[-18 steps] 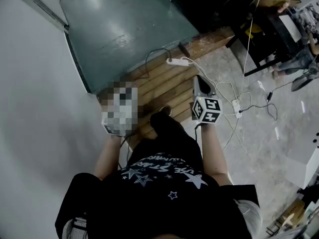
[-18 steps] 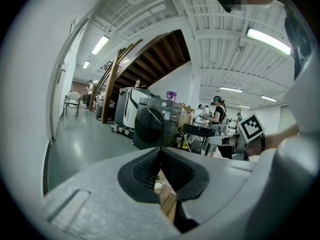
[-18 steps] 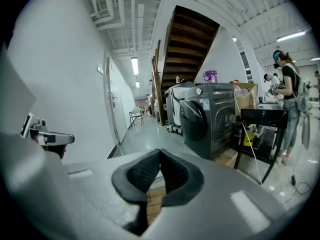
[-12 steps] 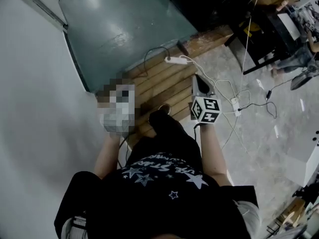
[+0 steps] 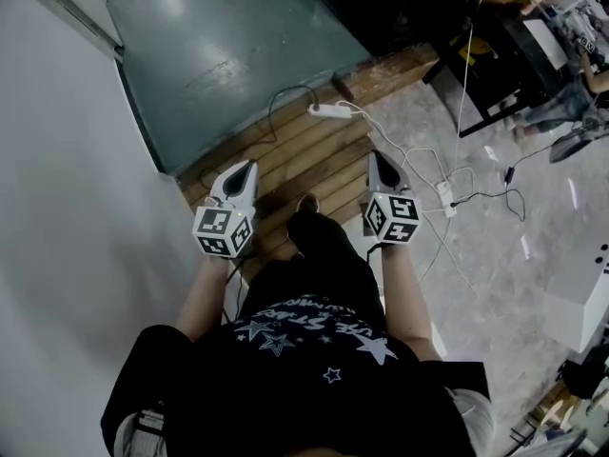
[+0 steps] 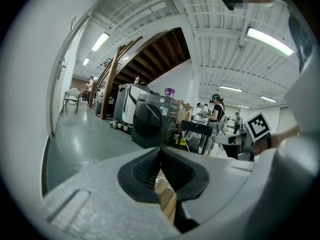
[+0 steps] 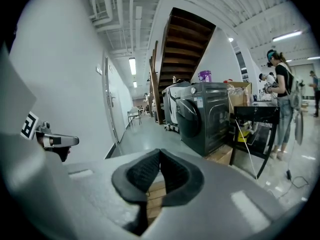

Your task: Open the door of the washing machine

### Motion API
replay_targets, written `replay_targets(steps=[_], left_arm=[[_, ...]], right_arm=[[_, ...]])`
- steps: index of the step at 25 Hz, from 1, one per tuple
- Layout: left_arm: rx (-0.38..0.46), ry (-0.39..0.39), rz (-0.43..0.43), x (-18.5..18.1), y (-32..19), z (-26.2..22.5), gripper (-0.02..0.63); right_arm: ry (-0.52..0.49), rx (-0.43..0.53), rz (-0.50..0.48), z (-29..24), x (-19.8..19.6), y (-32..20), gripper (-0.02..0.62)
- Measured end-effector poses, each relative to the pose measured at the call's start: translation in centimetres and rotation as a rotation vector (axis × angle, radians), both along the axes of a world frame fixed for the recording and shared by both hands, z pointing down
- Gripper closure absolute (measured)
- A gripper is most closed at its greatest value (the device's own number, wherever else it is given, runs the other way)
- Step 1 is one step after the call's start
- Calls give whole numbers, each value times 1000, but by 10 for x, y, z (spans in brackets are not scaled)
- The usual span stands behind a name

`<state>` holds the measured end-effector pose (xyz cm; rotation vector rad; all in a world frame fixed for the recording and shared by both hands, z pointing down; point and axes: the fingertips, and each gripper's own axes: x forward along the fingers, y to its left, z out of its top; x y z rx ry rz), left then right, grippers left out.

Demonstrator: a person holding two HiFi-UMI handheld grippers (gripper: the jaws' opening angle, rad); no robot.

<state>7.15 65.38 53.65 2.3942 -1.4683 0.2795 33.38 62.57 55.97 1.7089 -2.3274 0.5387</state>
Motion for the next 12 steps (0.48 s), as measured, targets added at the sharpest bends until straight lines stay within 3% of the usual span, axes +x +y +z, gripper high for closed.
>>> replay_targets(steps=[3, 5, 8, 12], left_arm=[[-11, -8, -4, 3, -4, 4, 595], [-18, -19, -4, 3, -10, 9, 595], [-46, -38, -12, 1, -31, 21, 595], [-103, -51, -38, 2, -79, 41, 595]], right_arm=[[-32, 16, 22, -1, 7, -12, 570], [-57, 5, 6, 6, 5, -25, 377], [-59, -16, -5, 18, 4, -57, 307], [-61, -54, -8, 41, 9, -115, 301]])
